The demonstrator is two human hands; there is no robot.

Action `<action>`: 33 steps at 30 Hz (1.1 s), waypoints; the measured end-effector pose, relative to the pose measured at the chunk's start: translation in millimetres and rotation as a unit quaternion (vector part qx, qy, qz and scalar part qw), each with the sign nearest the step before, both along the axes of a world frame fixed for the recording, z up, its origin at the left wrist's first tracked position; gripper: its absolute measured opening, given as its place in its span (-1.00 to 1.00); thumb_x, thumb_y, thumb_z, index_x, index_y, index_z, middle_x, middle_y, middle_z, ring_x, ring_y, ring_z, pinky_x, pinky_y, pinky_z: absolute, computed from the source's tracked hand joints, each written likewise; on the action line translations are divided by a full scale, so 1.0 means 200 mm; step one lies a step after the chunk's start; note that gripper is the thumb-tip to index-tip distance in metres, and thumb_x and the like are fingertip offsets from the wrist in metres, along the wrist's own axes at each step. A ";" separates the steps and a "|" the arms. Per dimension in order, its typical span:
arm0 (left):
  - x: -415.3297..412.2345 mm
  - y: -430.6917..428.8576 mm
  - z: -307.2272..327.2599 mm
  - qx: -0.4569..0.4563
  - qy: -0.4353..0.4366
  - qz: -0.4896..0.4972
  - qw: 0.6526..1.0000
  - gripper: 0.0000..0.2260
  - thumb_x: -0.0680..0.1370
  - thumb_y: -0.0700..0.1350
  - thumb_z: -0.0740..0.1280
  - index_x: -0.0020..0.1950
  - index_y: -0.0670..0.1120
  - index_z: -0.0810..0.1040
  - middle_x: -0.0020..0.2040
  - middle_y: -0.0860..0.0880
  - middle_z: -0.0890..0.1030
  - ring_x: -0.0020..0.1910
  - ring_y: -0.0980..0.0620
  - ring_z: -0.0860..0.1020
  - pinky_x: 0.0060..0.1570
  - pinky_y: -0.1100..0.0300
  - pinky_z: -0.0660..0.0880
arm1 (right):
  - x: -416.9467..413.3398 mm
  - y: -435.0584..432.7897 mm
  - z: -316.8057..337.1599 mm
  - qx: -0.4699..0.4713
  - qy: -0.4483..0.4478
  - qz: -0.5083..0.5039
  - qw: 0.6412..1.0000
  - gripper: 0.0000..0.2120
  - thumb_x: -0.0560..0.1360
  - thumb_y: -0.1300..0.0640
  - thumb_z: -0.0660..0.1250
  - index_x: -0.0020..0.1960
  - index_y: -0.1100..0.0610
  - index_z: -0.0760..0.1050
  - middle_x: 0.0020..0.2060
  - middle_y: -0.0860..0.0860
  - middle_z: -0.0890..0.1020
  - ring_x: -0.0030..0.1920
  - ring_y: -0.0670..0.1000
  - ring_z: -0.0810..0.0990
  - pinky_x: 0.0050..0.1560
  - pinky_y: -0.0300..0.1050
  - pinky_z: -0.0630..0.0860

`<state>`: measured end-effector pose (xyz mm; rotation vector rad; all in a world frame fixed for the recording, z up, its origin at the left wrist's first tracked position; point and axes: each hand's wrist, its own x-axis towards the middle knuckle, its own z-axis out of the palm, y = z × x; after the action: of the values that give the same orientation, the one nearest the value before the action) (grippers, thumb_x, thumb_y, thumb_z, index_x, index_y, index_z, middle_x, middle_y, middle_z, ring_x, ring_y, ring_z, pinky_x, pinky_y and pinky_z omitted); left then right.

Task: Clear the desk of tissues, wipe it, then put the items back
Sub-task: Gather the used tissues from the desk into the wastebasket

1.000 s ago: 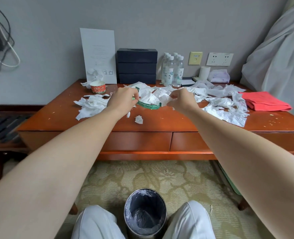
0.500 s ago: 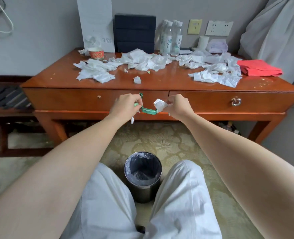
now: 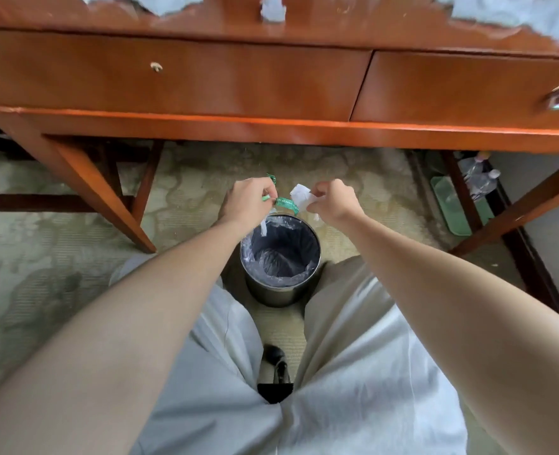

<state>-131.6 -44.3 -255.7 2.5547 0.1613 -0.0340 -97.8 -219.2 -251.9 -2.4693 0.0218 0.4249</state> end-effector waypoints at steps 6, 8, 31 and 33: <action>0.15 0.00 -0.38 -0.028 0.109 0.046 0.993 -0.86 0.54 -0.17 0.37 0.01 0.05 0.65 0.05 -0.01 0.65 0.01 -0.09 0.59 -0.10 0.16 0.46 | 0.16 0.04 -0.38 -0.008 0.065 0.007 0.998 -0.75 0.46 0.25 0.37 0.12 0.10 0.58 0.05 0.11 0.63 0.06 0.12 0.55 -0.08 -0.18 0.39; 0.18 0.00 -0.48 -0.037 0.135 0.053 0.989 -0.87 0.53 -0.17 0.40 -0.02 0.06 0.64 0.01 -0.02 0.66 -0.03 -0.08 0.60 -0.08 0.12 0.53 | 0.19 0.05 -0.48 -0.016 0.087 0.013 0.996 -0.77 0.46 0.24 0.38 0.11 0.09 0.56 0.05 0.10 0.63 0.06 0.12 0.56 -0.07 -0.16 0.42; 0.28 0.10 -0.74 0.015 0.293 -0.131 0.947 -0.42 0.54 -0.05 0.43 0.52 -0.07 0.31 0.43 -0.12 0.44 0.32 -0.10 0.48 0.30 -0.04 0.43 | 0.29 0.10 -0.74 -0.004 0.166 0.062 0.984 -0.73 0.44 0.21 0.47 0.13 0.10 0.60 0.06 0.04 0.66 0.07 0.01 0.61 0.07 -0.22 0.50; 0.27 0.11 -0.66 0.017 0.280 -0.130 0.951 -0.42 0.53 -0.03 0.44 0.50 -0.06 0.33 0.43 -0.12 0.43 0.33 -0.11 0.47 0.31 -0.04 0.42 | 0.27 0.11 -0.67 -0.004 0.156 0.064 0.986 -0.74 0.43 0.21 0.47 0.11 0.09 0.61 0.06 0.04 0.67 0.07 0.02 0.62 0.14 -0.16 0.53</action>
<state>-76.7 -21.9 -388.3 2.5152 0.0363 -0.8671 -43.8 -196.9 -386.5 -2.3954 -0.0064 0.8649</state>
